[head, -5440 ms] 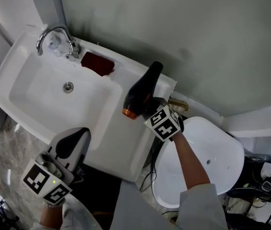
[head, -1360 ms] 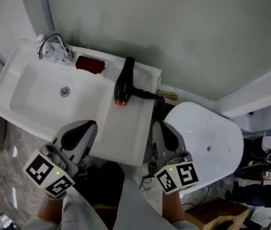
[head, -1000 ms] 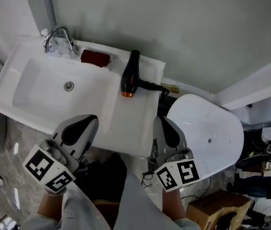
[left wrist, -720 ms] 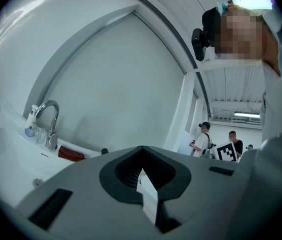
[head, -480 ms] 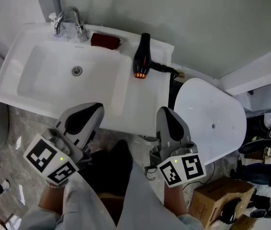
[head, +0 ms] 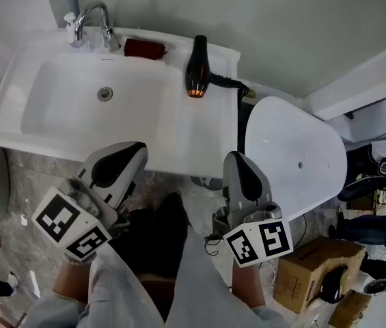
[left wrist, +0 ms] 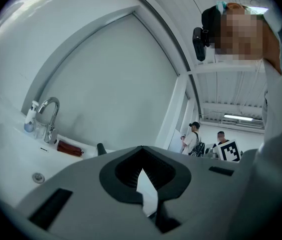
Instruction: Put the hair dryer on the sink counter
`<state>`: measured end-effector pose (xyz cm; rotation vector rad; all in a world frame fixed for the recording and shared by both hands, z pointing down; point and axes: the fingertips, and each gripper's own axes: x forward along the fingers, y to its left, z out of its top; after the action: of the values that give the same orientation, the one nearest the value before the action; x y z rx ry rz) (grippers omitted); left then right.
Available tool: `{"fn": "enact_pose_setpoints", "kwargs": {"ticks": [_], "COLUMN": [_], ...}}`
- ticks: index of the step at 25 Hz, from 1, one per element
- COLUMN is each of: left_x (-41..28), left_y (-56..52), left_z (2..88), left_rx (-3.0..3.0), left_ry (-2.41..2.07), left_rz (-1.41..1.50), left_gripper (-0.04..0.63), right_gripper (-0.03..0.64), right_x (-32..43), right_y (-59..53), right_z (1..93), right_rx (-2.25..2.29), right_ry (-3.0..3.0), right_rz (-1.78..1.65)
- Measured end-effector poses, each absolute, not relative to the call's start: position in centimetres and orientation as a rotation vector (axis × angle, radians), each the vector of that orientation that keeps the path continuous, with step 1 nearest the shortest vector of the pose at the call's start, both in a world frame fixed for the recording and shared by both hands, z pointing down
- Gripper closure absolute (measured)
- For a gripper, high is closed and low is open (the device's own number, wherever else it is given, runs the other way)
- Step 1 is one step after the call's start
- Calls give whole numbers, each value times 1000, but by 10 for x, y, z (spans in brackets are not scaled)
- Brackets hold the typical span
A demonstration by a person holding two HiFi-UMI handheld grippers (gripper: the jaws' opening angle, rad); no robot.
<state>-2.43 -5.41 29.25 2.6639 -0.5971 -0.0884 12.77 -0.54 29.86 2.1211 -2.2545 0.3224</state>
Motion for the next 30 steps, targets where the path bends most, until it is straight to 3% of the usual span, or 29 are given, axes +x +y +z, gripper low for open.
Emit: {"fn": "enact_pose_setpoints", "kwargs": {"ticks": [30], "left_x": [-19], "left_y": [-53], "left_z": [279], "left_rx": [2662], "left_ry": [-656], "left_rz": [-89], "left_gripper": [592], "right_gripper": [620], "right_x": [121], "right_y": [-17], "right_z": [287], "right_rx": [2053], "right_ry": [-2308], "right_rz": [327]}}
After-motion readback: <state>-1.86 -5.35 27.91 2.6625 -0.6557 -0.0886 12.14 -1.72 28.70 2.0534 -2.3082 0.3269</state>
